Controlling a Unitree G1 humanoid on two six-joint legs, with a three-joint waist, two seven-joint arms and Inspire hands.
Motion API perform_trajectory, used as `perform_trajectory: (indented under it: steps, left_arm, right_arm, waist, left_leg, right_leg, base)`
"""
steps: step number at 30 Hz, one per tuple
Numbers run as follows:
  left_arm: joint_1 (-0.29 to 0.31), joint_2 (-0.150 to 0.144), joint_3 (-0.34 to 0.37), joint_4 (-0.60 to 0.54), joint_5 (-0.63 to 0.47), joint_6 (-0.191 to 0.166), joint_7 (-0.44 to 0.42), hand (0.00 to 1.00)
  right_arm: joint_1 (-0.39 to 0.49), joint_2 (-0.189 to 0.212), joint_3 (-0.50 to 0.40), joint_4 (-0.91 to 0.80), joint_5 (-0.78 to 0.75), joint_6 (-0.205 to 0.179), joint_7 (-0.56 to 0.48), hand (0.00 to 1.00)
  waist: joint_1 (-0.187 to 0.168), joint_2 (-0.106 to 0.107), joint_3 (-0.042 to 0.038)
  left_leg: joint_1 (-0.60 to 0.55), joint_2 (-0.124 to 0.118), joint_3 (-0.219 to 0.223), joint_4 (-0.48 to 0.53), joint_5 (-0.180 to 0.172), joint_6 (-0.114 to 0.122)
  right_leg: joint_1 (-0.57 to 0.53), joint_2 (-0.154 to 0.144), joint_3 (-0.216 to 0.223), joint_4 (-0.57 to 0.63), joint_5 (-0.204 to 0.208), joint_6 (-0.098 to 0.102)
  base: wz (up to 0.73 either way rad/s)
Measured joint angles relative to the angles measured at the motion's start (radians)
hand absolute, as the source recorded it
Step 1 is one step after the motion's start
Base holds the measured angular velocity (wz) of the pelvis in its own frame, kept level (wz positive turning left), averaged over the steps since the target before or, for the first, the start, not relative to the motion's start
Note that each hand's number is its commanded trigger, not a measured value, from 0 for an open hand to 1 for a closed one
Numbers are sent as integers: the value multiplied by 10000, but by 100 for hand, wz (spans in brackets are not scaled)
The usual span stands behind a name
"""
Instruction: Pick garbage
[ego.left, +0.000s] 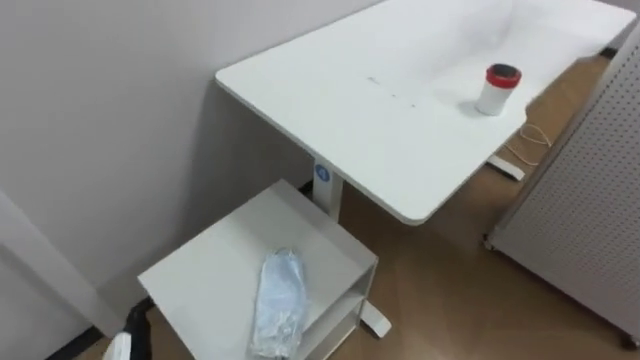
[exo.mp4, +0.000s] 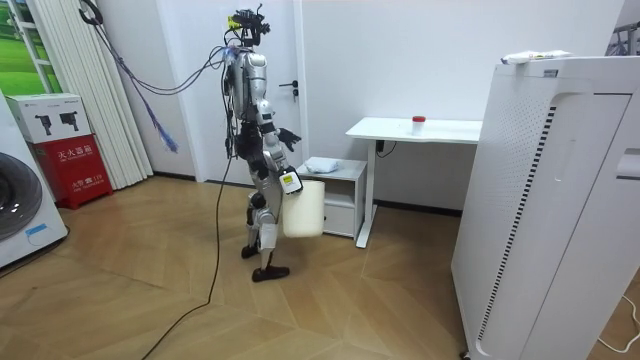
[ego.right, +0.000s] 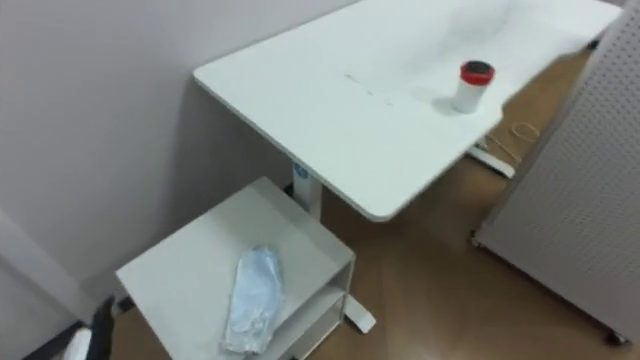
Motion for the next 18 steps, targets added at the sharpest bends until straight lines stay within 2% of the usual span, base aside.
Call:
perform_trajectory:
  steps: [1, 3, 8, 9, 11, 14, 18]
  left_arm:
    - [-393, 27, -81, 352, -3, -58, 97, 0]
    - [-715, 5, -152, 702, -4, -87, 181, 0]
    - [-1281, 19, -173, 1060, -15, -205, 382, 0]
    - [-1342, 18, -209, 1222, -14, -205, 456, 0]
    - [-1409, 20, -299, 1348, -15, -217, 499, 0]
    - [-1603, 27, -435, 1696, -20, -286, 766, 0]
    - [-1823, 46, -998, 1746, -390, -366, 1306, 0]
  right_arm:
    - [-137, -8, 31, -5, -24, 11, 8, 100]
    - [-336, -20, 55, -6, 4, 24, 22, 100]
    - [-665, -50, 100, -96, 123, 4, 19, 100]
    - [-742, -74, 150, -94, 144, 3, 15, 100]
    - [-831, -158, 197, -98, 291, -18, 6, 100]
    - [-914, -331, 375, -133, 536, -42, -5, 100]
    - [-1014, -398, 702, -337, 991, -140, -128, 100]
  waist:
    - [-73, 75, 49]
    - [-179, 151, 67]
    - [-576, 137, 161]
    - [-634, 165, 247]
    - [-655, 226, 300]
    - [-672, 250, 329]
    - [-765, 281, 368]
  left_leg:
    - [-152, 13, 0, 16, 0, 0]
    - [-386, 18, -2, 100, 0, 0]
    - [-1472, 180, 27, 777, -49, -3]
    - [-1594, 237, 18, 953, -122, -2]
    - [-1872, 325, 11, 1153, -259, 11]
    - [-2360, 391, 12, 1563, -305, 12]
    - [-3077, 543, 37, 2172, -373, 46]
  right_leg:
    - [-251, 3, 3, 166, -12, -19]
    - [-589, -8, 10, 375, -44, -72]
    - [-1775, 2, -7, 1165, -102, -207]
    - [-1905, 23, -8, 1332, -125, -246]
    - [-2227, 46, -15, 1609, -143, -305]
    - [-2755, 18, -3, 2058, -176, -387]
    - [-3479, 22, 16, 2597, -217, -497]
  base:
    - [-12]
    - [-16]
    - [-4]
    - [-10]
    - [-10]
    - [-4]
    - [-1]
